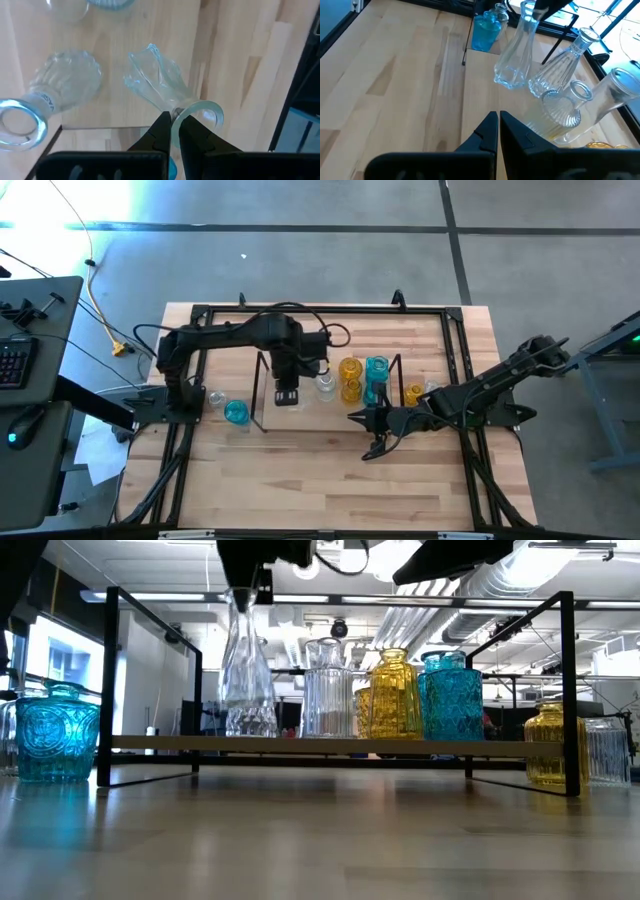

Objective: Sort vases onto shelf
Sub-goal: Put the transparent vase on the shelf aligned with the other transparent vases

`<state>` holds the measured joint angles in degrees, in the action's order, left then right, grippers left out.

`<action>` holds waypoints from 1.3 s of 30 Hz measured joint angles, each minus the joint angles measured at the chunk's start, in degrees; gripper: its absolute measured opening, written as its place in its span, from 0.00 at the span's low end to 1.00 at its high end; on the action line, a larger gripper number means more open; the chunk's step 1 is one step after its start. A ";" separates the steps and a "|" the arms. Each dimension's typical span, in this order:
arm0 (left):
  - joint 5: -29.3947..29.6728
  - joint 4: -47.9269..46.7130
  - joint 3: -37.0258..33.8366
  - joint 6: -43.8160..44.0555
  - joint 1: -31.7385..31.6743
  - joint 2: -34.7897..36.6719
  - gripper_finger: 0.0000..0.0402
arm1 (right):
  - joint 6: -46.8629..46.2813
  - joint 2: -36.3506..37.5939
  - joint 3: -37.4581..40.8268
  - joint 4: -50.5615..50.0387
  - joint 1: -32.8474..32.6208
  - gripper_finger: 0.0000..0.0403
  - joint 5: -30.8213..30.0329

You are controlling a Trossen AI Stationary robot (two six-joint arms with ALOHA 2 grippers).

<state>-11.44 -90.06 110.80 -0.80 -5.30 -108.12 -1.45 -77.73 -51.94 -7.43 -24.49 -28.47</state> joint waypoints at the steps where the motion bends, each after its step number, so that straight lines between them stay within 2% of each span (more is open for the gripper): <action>1: 0.00 0.01 -0.68 0.26 -0.13 -0.05 0.02 | 0.00 -0.03 0.00 0.01 0.00 0.00 0.00; 21: 0.20 2.77 -7.15 -0.93 -0.78 -0.13 0.03 | -0.02 -0.38 0.00 0.44 -0.04 0.00 0.00; 32: 0.69 2.61 -7.15 -1.39 -0.78 -0.13 0.17 | -0.02 -0.38 0.00 0.49 -0.04 0.00 0.00; 39: 4.90 0.32 -4.18 -1.89 -0.77 -0.04 0.23 | -0.02 -0.36 0.00 0.59 -0.04 0.00 -0.01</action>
<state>-6.55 -89.73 106.62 -2.69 -6.07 -108.16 -1.48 -78.08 -51.94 -6.84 -24.53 -28.48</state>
